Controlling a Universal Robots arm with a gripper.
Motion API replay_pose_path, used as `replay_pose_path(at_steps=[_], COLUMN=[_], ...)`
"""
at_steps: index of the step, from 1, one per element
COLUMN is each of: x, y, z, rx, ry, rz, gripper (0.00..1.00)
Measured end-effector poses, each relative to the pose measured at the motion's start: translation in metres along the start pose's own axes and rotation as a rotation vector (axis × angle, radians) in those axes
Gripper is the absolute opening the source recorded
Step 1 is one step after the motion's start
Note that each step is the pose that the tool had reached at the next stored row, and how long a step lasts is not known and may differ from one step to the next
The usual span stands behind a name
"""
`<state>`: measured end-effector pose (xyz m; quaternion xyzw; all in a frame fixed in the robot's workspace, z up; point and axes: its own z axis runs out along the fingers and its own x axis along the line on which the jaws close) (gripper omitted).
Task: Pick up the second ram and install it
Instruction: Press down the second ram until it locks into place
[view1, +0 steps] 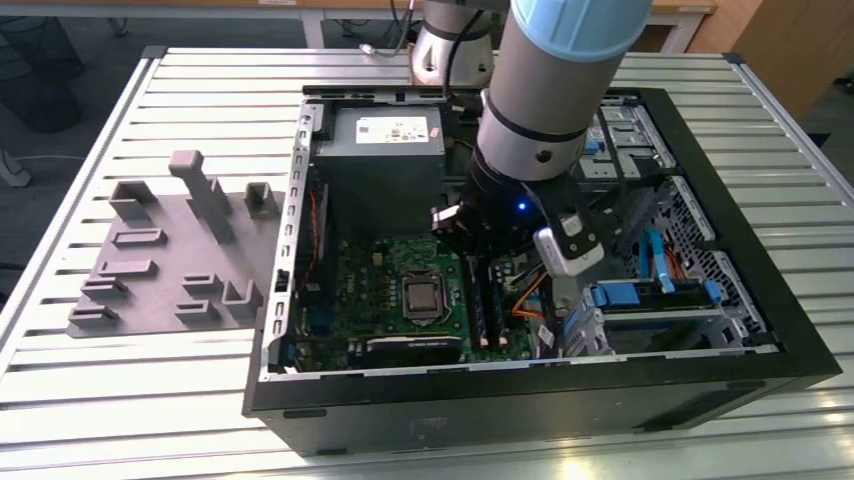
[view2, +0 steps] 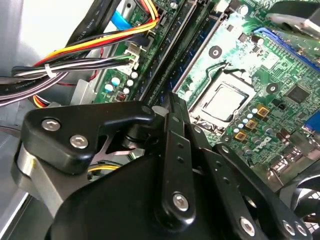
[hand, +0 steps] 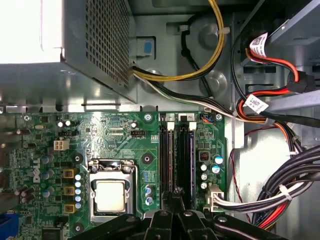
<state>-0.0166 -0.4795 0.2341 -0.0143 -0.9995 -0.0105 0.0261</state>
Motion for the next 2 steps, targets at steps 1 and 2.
replay_pose_path(at_steps=[1,2], x=[0.0,0.0], y=[0.0,0.0], z=[0.0,0.0], rx=[-0.0001,0.0], ry=[0.0,0.0], rz=[0.0,0.0], gripper=[0.11,0.11])
